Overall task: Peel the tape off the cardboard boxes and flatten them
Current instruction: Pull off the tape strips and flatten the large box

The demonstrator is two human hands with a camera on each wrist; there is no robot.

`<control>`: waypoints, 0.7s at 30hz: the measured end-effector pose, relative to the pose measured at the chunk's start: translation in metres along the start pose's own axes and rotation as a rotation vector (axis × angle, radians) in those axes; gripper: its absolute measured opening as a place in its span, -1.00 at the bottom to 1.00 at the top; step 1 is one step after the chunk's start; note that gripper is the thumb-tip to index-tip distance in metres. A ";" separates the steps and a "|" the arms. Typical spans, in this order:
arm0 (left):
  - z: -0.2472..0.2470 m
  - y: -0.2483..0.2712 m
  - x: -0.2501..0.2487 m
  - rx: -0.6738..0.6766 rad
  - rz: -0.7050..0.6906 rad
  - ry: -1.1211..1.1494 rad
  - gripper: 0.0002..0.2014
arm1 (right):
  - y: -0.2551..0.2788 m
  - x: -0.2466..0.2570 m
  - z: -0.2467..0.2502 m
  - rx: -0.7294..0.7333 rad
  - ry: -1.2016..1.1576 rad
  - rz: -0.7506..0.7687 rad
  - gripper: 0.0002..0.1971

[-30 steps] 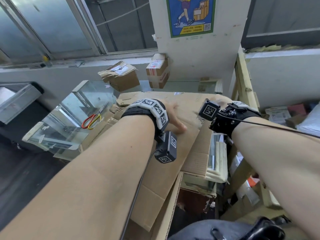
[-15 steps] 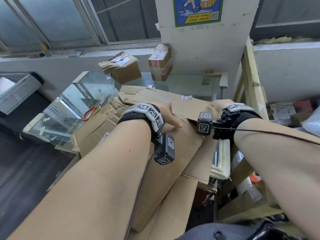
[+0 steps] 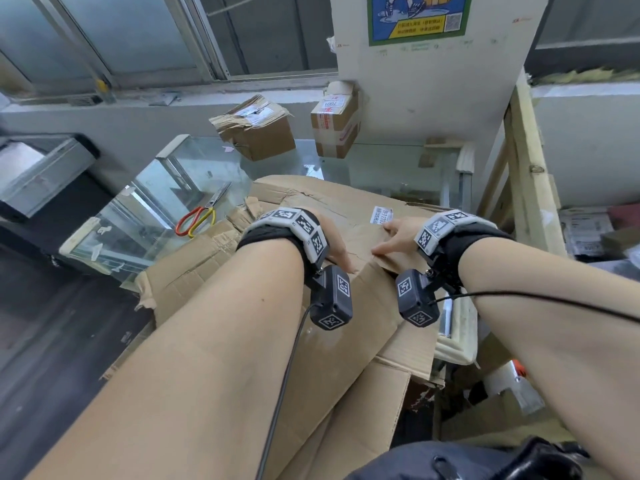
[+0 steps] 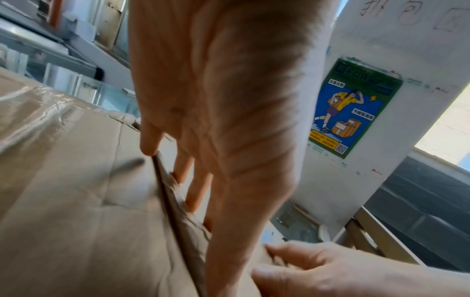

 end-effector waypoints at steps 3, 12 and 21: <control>-0.009 0.002 0.002 0.038 0.004 -0.001 -0.37 | -0.003 0.003 -0.009 -0.001 0.025 0.004 -0.27; 0.003 0.012 0.032 -0.211 -0.037 0.079 -0.21 | 0.021 0.044 0.009 -0.030 0.129 0.121 -0.47; -0.008 -0.068 0.097 -0.465 0.184 0.180 0.44 | 0.068 0.104 -0.016 -0.074 0.181 0.230 -0.51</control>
Point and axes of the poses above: each hand's wrist, its own y-axis away from the middle knuckle, its own z-axis out of the back of the hand, x = y × z, the point moved 9 cm from there along -y, towards the middle knuckle, and after that the axes turned 1 degree about y, right-handed, at the moved point
